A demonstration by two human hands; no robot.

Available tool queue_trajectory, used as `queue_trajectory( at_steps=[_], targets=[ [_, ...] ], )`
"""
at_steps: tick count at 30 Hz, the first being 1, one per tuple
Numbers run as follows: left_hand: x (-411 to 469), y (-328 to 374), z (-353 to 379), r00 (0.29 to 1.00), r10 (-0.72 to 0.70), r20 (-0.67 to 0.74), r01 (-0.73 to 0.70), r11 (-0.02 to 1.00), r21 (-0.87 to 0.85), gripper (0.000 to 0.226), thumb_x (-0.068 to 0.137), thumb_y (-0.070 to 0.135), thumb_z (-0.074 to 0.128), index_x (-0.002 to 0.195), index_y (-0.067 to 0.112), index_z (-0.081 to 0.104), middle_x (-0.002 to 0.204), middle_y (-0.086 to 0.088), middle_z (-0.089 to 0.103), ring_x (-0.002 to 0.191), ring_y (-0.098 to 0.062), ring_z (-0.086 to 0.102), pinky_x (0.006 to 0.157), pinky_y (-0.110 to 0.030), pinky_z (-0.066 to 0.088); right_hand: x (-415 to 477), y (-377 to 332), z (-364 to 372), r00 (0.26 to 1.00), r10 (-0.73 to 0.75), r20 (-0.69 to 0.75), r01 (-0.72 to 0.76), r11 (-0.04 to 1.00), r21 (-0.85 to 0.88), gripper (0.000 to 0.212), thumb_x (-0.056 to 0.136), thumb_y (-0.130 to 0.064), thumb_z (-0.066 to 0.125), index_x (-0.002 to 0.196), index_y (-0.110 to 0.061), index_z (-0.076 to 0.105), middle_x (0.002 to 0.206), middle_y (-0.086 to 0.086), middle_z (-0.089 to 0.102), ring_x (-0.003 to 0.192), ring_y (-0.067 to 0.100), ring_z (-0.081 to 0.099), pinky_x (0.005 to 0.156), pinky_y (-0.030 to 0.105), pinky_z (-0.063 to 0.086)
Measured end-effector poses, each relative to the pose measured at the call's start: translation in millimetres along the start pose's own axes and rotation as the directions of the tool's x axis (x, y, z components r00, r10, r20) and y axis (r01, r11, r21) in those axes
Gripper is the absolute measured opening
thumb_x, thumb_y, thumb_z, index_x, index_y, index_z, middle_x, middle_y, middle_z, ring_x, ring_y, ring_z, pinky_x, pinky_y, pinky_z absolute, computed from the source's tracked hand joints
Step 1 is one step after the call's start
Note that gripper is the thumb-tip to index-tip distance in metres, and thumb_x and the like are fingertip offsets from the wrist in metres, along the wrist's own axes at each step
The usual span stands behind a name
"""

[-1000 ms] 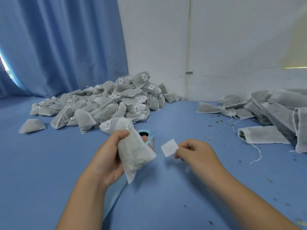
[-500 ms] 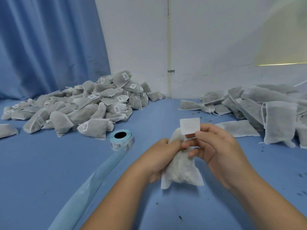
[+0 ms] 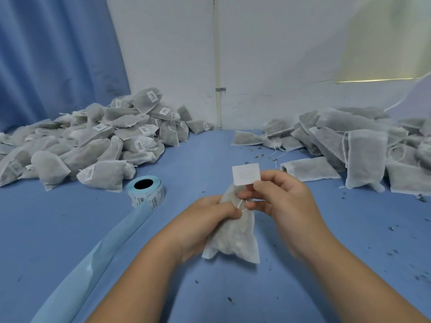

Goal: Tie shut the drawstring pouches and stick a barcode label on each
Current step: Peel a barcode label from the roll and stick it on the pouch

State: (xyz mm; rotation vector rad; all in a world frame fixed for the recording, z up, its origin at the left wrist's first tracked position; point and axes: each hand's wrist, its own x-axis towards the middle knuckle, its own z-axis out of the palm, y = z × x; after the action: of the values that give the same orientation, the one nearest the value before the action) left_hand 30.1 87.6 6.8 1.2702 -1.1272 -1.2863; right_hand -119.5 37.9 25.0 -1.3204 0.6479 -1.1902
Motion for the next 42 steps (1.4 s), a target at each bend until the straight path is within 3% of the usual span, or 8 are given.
queue_trajectory(
  at_steps=[2, 7, 11, 14, 24, 34, 39, 42],
  targets=[
    [-0.5, 0.5, 1.2, 0.999, -0.025, -0.039, 0.025, 1.000, -0.003, 0.011, 0.065, 0.020, 0.061, 0.068, 0.021, 0.071, 0.075, -0.008, 0.062, 0.073, -0.022, 0.058, 0.070, -0.035, 0.040, -1.1, -0.7, 0.3, 1.000, -0.008, -0.005, 0.007, 0.999, -0.046, 0.016, 0.088, 0.002, 0.053, 0.085, -0.005, 0.067, 0.077, 0.010, 0.074, 0.075, 0.022, 0.070, 0.063, 0.028, 0.056],
    [1.4, -2.4, 0.6, 0.994, -0.090, -0.064, 0.089, 0.996, -0.011, 0.046, 0.059, 0.021, 0.059, 0.098, -0.001, 0.069, 0.091, -0.021, 0.067, 0.088, -0.034, 0.064, 0.081, -0.043, 0.044, -3.1, -2.0, -2.8, 0.991, -0.126, 0.055, 0.136, 0.955, -0.265, 0.016, 0.085, -0.001, 0.057, 0.084, -0.012, 0.069, 0.074, 0.002, 0.074, 0.074, 0.021, 0.069, 0.070, 0.033, 0.058],
    [1.6, 0.3, 0.9, 0.990, -0.134, 0.030, 0.137, 0.984, -0.114, 0.055, 0.063, 0.018, 0.054, 0.111, -0.004, 0.063, 0.094, -0.023, 0.068, 0.073, -0.034, 0.067, 0.064, -0.032, 0.052, -5.0, 0.9, -12.1, 0.956, -0.283, 0.083, 0.292, 0.868, -0.402, 0.016, 0.083, -0.014, 0.063, 0.078, -0.029, 0.066, 0.080, -0.007, 0.071, 0.074, 0.008, 0.065, 0.065, 0.022, 0.052],
    [-0.8, 3.2, 1.5, 0.982, -0.147, 0.118, 0.167, 0.969, -0.185, 0.046, 0.071, 0.015, 0.048, 0.112, 0.002, 0.065, 0.094, -0.022, 0.067, 0.066, -0.032, 0.066, 0.055, -0.027, 0.053, -3.2, 2.6, -15.7, 0.873, -0.469, 0.138, 0.457, 0.683, -0.570, 0.022, 0.084, -0.012, 0.062, 0.078, -0.034, 0.062, 0.081, -0.012, 0.065, 0.081, 0.005, 0.061, 0.066, 0.012, 0.046],
    [-6.9, 8.0, 1.0, 0.958, -0.186, 0.217, 0.225, 0.959, -0.174, 0.035, 0.086, 0.019, 0.037, 0.103, 0.014, 0.067, 0.097, -0.015, 0.070, 0.063, -0.023, 0.067, 0.048, -0.020, 0.046, -3.5, 8.1, -18.6, 0.650, -0.631, 0.425, 0.691, 0.258, -0.675, 0.012, 0.080, -0.003, 0.063, 0.084, -0.009, 0.072, 0.082, -0.001, 0.065, 0.070, 0.017, 0.059, 0.060, 0.030, 0.050],
    [-14.8, 14.9, 1.2, 0.965, -0.160, 0.207, 0.202, 0.959, -0.200, 0.031, 0.068, 0.025, 0.051, 0.082, 0.022, 0.079, 0.094, -0.014, 0.071, 0.061, -0.024, 0.067, 0.048, -0.022, 0.044, -4.3, 4.6, -25.2, 0.658, -0.515, 0.550, 0.725, 0.234, -0.648, 0.015, 0.081, -0.009, 0.065, 0.088, -0.015, 0.076, 0.090, -0.003, 0.068, 0.076, 0.017, 0.064, 0.060, 0.033, 0.052],
    [-18.6, 17.1, 0.7, 0.973, -0.128, 0.191, 0.175, 0.950, -0.259, 0.032, 0.081, 0.024, 0.048, 0.085, 0.016, 0.078, 0.091, -0.017, 0.071, 0.059, -0.027, 0.067, 0.047, -0.021, 0.049, -5.2, 3.5, -28.6, 0.697, -0.427, 0.577, 0.700, 0.227, -0.677, 0.018, 0.081, -0.015, 0.063, 0.092, -0.022, 0.076, 0.098, -0.005, 0.065, 0.073, 0.015, 0.061, 0.057, 0.035, 0.051],
    [-15.8, 14.2, 4.7, 0.995, -0.080, 0.062, 0.094, 0.961, -0.261, 0.029, 0.089, 0.026, 0.052, 0.092, 0.011, 0.077, 0.085, -0.014, 0.070, 0.065, -0.023, 0.067, 0.056, -0.027, 0.054, -6.2, 4.6, -30.0, 0.734, -0.355, 0.579, 0.673, 0.261, -0.692, 0.028, 0.080, -0.016, 0.059, 0.101, -0.028, 0.074, 0.106, -0.008, 0.062, 0.079, 0.012, 0.058, 0.063, 0.036, 0.051]
  ],
)
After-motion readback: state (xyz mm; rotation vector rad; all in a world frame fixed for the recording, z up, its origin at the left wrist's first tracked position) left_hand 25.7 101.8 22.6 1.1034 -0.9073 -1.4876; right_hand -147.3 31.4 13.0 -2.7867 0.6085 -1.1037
